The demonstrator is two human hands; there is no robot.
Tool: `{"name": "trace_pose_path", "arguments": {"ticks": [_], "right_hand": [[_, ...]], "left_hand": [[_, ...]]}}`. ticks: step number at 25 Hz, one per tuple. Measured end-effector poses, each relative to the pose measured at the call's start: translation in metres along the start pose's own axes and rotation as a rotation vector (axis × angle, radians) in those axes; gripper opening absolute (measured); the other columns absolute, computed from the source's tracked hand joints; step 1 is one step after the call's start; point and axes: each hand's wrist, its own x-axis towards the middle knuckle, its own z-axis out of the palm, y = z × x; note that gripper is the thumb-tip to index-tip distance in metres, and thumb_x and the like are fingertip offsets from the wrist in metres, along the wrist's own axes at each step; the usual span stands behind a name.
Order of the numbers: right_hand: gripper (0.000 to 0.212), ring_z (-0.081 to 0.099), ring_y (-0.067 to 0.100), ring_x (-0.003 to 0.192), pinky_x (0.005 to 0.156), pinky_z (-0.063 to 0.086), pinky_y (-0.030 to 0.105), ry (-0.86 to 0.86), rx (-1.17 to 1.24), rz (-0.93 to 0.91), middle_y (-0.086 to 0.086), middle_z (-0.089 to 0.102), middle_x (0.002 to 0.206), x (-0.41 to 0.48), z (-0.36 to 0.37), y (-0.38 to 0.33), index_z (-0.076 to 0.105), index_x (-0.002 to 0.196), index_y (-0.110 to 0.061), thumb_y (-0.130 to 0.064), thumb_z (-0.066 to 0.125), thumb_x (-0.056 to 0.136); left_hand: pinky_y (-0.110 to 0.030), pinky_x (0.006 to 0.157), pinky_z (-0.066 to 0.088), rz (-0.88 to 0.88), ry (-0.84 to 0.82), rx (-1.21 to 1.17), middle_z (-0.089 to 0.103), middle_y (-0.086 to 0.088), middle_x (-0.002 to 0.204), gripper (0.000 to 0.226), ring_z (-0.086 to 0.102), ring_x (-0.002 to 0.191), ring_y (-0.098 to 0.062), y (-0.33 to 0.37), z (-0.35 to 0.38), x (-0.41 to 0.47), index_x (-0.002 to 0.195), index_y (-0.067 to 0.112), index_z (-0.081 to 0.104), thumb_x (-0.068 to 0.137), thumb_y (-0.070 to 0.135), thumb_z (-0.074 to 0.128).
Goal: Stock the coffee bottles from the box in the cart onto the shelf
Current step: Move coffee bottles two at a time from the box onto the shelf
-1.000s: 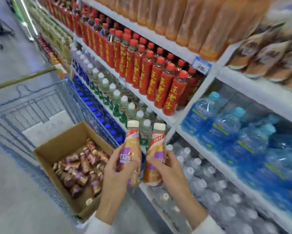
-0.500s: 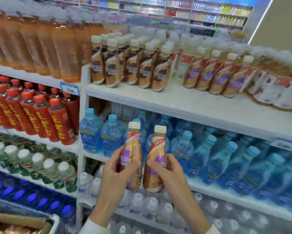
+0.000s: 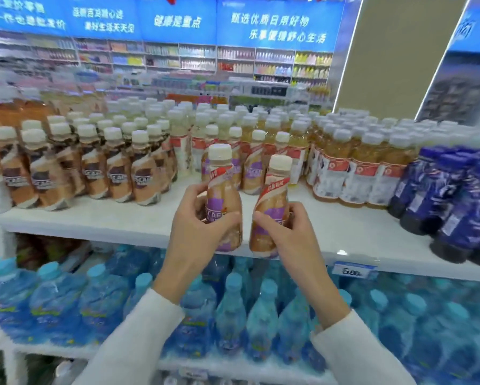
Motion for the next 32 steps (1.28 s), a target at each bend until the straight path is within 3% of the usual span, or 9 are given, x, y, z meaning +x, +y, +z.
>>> {"name": "trace_pose_path", "arguments": {"ticks": [3, 7, 12, 16, 19, 23, 26, 29, 32], "right_hand": [[0.042, 0.067, 0.008, 0.087, 0.076, 0.057, 0.029, 0.022, -0.049, -0.036, -0.006, 0.068, 0.099, 0.03, -0.009, 0.003, 0.053, 0.115, -0.022, -0.037, 0.077, 0.083], [0.041, 0.066, 0.004, 0.085, 0.067, 0.05, 0.016, 0.047, -0.122, -0.046, -0.007, 0.067, 0.101, 0.049, -0.013, 0.018, 0.05, 0.115, -0.022, -0.036, 0.075, 0.086], [0.047, 0.064, -0.005, 0.087, 0.07, 0.052, 0.013, 0.047, -0.151, -0.03, -0.012, 0.066, 0.107, 0.055, -0.014, 0.026, 0.048, 0.121, -0.028, -0.04, 0.076, 0.085], [0.079, 0.059, -0.003, 0.105, 0.077, 0.049, 0.013, 0.064, -0.188, -0.027, -0.018, 0.057, 0.121, 0.044, -0.02, 0.03, 0.037, 0.136, -0.031, -0.045, 0.085, 0.075], [0.067, 0.06, -0.006, 0.099, 0.078, 0.051, 0.014, 0.123, -0.26, -0.072, -0.023, 0.06, 0.112, 0.04, -0.023, 0.031, 0.047, 0.123, -0.036, -0.038, 0.089, 0.071], [0.056, 0.059, -0.016, 0.093, 0.072, 0.049, 0.005, 0.097, -0.259, -0.106, -0.024, 0.064, 0.106, 0.043, -0.019, 0.033, 0.053, 0.115, -0.037, -0.025, 0.089, 0.073], [0.06, 0.061, -0.009, 0.1, 0.079, 0.051, 0.009, 0.106, -0.252, -0.12, -0.021, 0.065, 0.112, 0.043, -0.016, 0.036, 0.055, 0.121, -0.034, -0.03, 0.089, 0.072], [0.08, 0.06, -0.001, 0.111, 0.089, 0.055, 0.021, 0.137, -0.237, -0.131, -0.019, 0.061, 0.122, 0.036, -0.01, 0.041, 0.049, 0.135, -0.032, -0.047, 0.089, 0.067], [0.067, 0.062, 0.002, 0.107, 0.088, 0.058, 0.027, 0.203, -0.288, -0.168, -0.016, 0.063, 0.121, 0.038, -0.003, 0.047, 0.05, 0.13, -0.036, -0.046, 0.086, 0.073]], "left_hand": [[-0.018, 0.076, 0.057, 0.021, -0.014, 0.053, 0.07, 0.004, 0.112, 0.061, 0.07, 0.089, -0.002, -0.01, 0.019, 0.027, 0.122, 0.03, 0.053, 0.074, 0.012, 0.085], [-0.038, 0.091, 0.059, 0.01, -0.023, 0.086, 0.069, 0.009, 0.115, 0.064, 0.07, 0.098, -0.006, -0.036, 0.03, 0.046, 0.123, 0.034, 0.053, 0.071, 0.02, 0.087], [-0.03, 0.092, 0.058, 0.007, -0.05, 0.071, 0.065, 0.017, 0.119, 0.065, 0.067, 0.106, -0.005, -0.048, 0.034, 0.052, 0.127, 0.039, 0.051, 0.075, 0.022, 0.087], [-0.026, 0.095, 0.055, -0.035, -0.168, 0.132, 0.065, 0.016, 0.124, 0.071, 0.065, 0.112, -0.006, -0.054, 0.015, 0.054, 0.135, 0.032, 0.053, 0.074, 0.018, 0.087], [-0.031, 0.096, 0.056, -0.078, -0.212, 0.168, 0.069, 0.011, 0.121, 0.077, 0.068, 0.107, -0.009, -0.053, 0.005, 0.059, 0.136, 0.026, 0.057, 0.068, 0.014, 0.091], [-0.02, 0.083, 0.058, -0.054, -0.178, 0.173, 0.07, 0.017, 0.111, 0.07, 0.069, 0.095, 0.0, -0.049, 0.015, 0.055, 0.122, 0.033, 0.061, 0.062, 0.022, 0.095], [-0.018, 0.083, 0.058, -0.043, -0.173, 0.155, 0.07, 0.018, 0.112, 0.07, 0.069, 0.096, 0.001, -0.051, 0.017, 0.053, 0.123, 0.035, 0.06, 0.063, 0.024, 0.095], [-0.013, 0.08, 0.056, -0.027, -0.163, 0.165, 0.066, 0.02, 0.114, 0.073, 0.067, 0.099, -0.001, -0.052, 0.021, 0.049, 0.127, 0.034, 0.058, 0.065, 0.027, 0.094], [-0.005, 0.07, 0.052, -0.013, -0.116, 0.181, 0.063, 0.019, 0.111, 0.069, 0.064, 0.095, 0.001, -0.052, 0.028, 0.047, 0.126, 0.033, 0.055, 0.068, 0.029, 0.092]]}}
